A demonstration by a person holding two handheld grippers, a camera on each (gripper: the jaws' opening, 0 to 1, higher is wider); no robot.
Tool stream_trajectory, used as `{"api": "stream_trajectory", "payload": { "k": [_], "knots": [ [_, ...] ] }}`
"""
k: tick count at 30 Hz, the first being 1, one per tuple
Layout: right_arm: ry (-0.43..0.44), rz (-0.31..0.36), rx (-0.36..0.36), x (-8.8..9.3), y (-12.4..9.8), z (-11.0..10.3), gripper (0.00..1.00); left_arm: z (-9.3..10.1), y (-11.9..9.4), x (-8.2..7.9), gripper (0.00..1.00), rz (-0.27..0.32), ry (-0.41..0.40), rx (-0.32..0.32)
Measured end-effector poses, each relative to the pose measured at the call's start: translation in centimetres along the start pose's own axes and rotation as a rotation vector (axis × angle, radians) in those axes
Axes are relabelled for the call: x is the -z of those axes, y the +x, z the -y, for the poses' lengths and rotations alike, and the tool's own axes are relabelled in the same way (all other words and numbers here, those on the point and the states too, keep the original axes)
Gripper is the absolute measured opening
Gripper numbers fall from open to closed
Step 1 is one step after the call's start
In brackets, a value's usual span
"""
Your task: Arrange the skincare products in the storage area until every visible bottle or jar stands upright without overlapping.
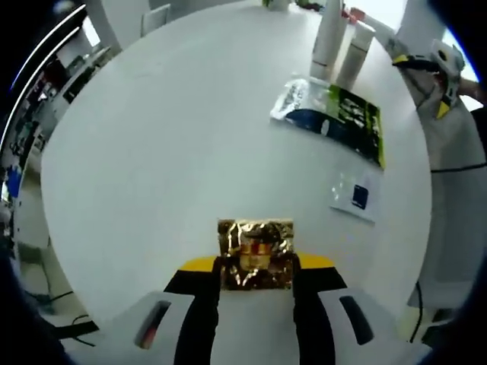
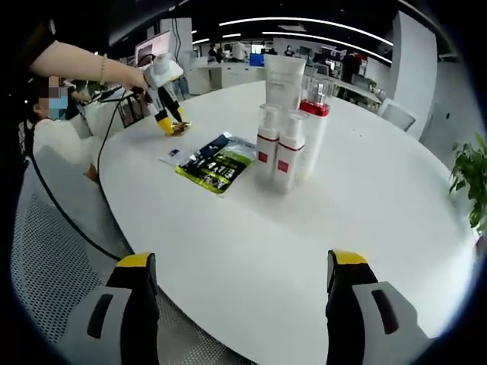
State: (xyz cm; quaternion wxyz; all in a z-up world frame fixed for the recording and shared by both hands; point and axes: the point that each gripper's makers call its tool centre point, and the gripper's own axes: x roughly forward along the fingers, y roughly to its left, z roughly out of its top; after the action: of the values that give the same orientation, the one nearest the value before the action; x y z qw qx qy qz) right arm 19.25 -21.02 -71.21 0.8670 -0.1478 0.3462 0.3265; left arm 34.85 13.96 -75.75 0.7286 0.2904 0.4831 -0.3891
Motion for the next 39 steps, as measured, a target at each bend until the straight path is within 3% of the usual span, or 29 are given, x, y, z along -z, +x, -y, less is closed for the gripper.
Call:
{"api": "stream_trajectory", "payload": {
  "k": [5,11,15,18,29,35,39],
  "knots": [
    [-0.007,0.016,-0.012,-0.3,0.0,-0.3,0.92,0.1,-0.7,-0.5,0.4,0.05,-0.051,-0.022],
    [-0.035,0.029,-0.035,-0.6,-0.1,-1.0,0.92,1.8,-2.4,-2.7,0.4,0.18,-0.196,-0.044],
    [-0.031,0.05,-0.052,-1.0,-0.3,-1.2,0.91,2.4,-3.1,-3.2,0.4,0.218,-0.222,-0.088],
    [-0.029,0.052,-0.08,-1.1,-0.5,-1.7,0.81,2.7,-3.5,-3.3,0.4,0.243,-0.252,-0.112],
    [-0.022,0.104,-0.115,-2.1,-0.9,-2.2,0.77,5.7,-6.0,-5.5,0.39,0.351,-0.327,-0.172],
    [0.025,0.17,-0.153,-4.0,-1.2,-2.7,0.7,8.5,-7.5,-7.4,0.39,0.41,-0.321,-0.196],
    [0.044,0.245,-0.185,-6.9,-1.3,-3.4,0.68,10.3,-8.3,-8.7,0.39,0.445,-0.304,-0.198]
  ]
}}
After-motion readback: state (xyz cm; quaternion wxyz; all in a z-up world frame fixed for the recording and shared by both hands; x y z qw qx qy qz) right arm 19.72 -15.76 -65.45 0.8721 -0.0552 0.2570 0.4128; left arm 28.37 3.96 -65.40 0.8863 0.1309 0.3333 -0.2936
